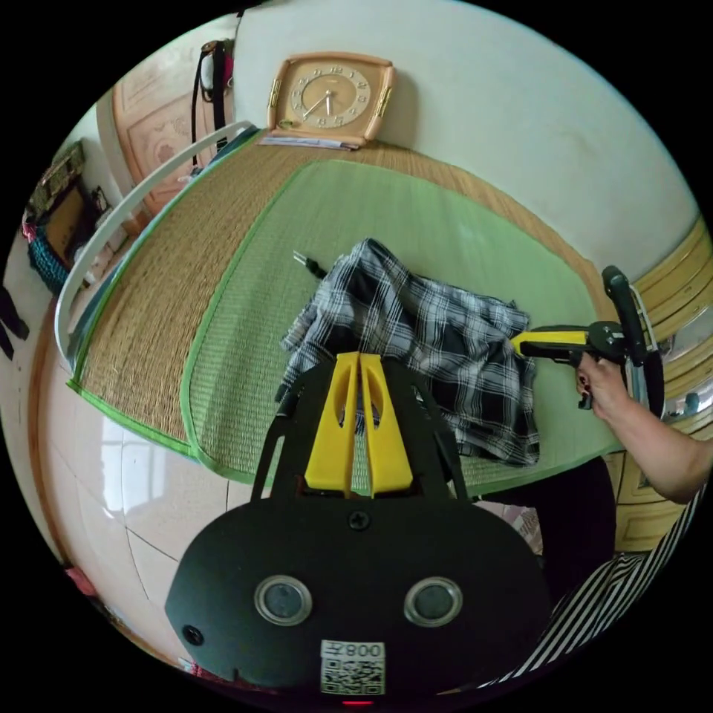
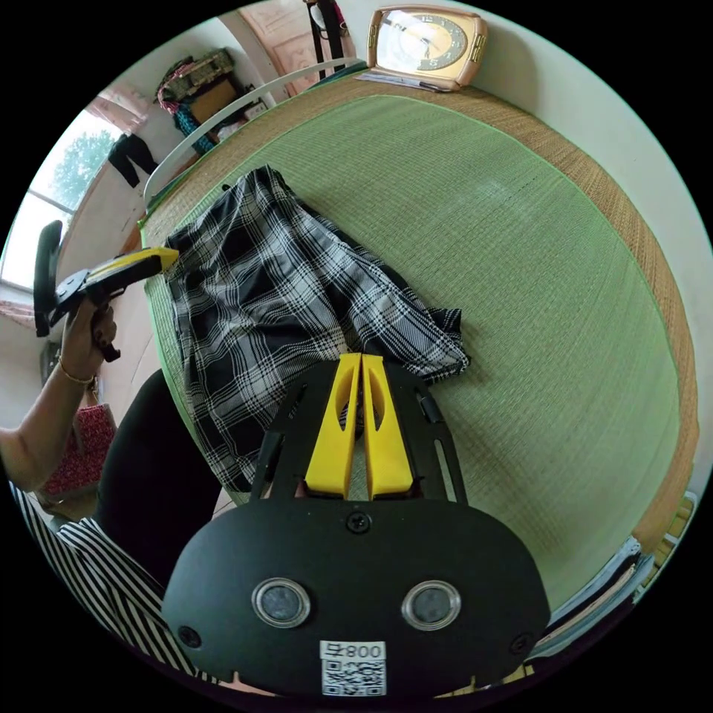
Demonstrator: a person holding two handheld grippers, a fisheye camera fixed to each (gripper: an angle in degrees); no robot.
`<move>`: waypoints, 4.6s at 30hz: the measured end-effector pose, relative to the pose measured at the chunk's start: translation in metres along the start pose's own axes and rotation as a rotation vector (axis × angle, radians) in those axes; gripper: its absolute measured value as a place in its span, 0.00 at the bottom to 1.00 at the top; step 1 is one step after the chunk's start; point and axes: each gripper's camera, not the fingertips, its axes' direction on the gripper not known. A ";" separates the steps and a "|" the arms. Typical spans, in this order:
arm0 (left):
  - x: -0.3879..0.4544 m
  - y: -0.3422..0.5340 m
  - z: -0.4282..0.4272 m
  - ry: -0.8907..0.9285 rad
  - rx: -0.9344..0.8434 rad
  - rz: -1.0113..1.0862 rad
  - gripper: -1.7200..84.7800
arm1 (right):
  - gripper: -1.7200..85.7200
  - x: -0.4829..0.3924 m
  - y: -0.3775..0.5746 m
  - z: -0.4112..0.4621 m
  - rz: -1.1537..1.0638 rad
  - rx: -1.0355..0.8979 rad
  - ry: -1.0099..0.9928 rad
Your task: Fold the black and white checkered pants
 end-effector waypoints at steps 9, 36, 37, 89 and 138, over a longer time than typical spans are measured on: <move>-0.043 0.012 0.012 0.095 0.033 -0.146 0.02 | 0.02 0.050 -0.001 -0.001 0.062 0.016 -0.091; 0.095 0.044 0.074 0.233 -0.216 0.586 0.04 | 0.14 0.208 0.157 0.056 0.594 0.043 -0.956; 0.092 0.043 0.074 0.240 -0.207 0.587 0.04 | 0.14 0.210 0.158 0.058 0.599 0.045 -0.969; -0.181 -0.073 0.207 0.994 0.038 -1.072 0.12 | 0.03 0.295 0.352 -0.035 0.444 0.243 -1.140; 1.200 -0.466 0.044 1.330 -0.310 0.519 0.07 | 0.03 0.644 1.379 -0.355 0.858 1.422 -0.471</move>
